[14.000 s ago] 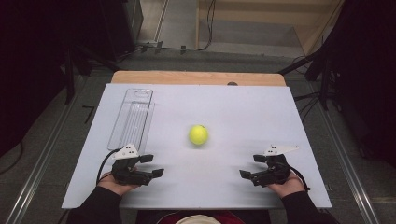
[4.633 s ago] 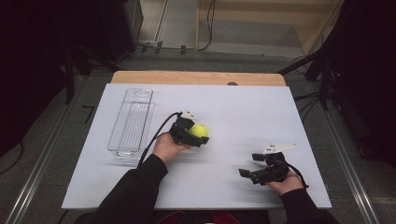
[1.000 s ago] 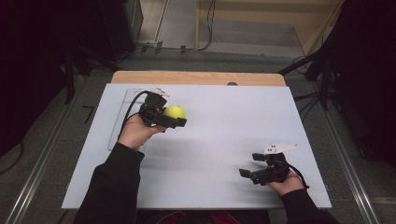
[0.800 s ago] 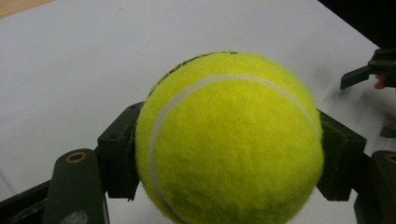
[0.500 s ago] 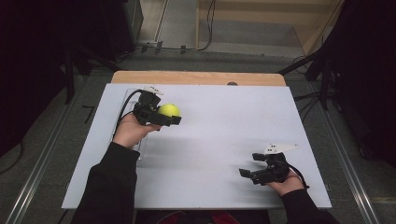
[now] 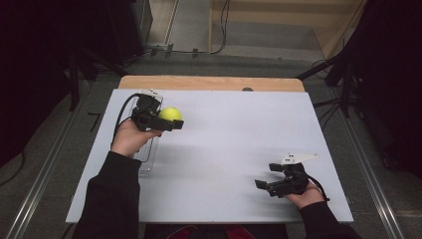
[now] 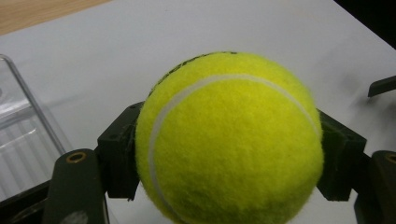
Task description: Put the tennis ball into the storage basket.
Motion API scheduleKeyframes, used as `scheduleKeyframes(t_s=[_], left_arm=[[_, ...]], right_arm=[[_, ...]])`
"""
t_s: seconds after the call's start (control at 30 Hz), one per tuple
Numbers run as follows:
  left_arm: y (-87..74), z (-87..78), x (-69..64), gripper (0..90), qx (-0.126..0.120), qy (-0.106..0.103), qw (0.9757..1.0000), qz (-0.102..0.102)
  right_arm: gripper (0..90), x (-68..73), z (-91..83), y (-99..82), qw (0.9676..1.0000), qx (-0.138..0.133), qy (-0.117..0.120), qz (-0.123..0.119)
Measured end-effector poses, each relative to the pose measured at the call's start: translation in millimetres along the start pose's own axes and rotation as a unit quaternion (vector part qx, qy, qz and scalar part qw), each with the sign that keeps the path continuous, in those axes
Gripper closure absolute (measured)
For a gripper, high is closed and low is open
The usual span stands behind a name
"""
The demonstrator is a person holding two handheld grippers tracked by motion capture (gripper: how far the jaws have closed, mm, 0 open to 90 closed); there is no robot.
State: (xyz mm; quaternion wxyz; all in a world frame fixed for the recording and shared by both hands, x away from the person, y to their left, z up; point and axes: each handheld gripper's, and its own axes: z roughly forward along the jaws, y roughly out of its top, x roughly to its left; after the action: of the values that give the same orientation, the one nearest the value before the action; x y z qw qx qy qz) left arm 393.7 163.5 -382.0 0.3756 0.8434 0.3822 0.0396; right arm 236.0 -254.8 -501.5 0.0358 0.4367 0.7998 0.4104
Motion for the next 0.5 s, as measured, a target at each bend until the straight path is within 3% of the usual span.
scheduleKeyframes(t_s=[0.5], left_arm=[[-5.5, -10.3, 15.3, 25.8, -0.009, 0.019, 0.9996, -0.018]], right_arm=[[7.0, 0.1, -0.1, -0.1, 1.0000, -0.001, -0.001, -0.001]])
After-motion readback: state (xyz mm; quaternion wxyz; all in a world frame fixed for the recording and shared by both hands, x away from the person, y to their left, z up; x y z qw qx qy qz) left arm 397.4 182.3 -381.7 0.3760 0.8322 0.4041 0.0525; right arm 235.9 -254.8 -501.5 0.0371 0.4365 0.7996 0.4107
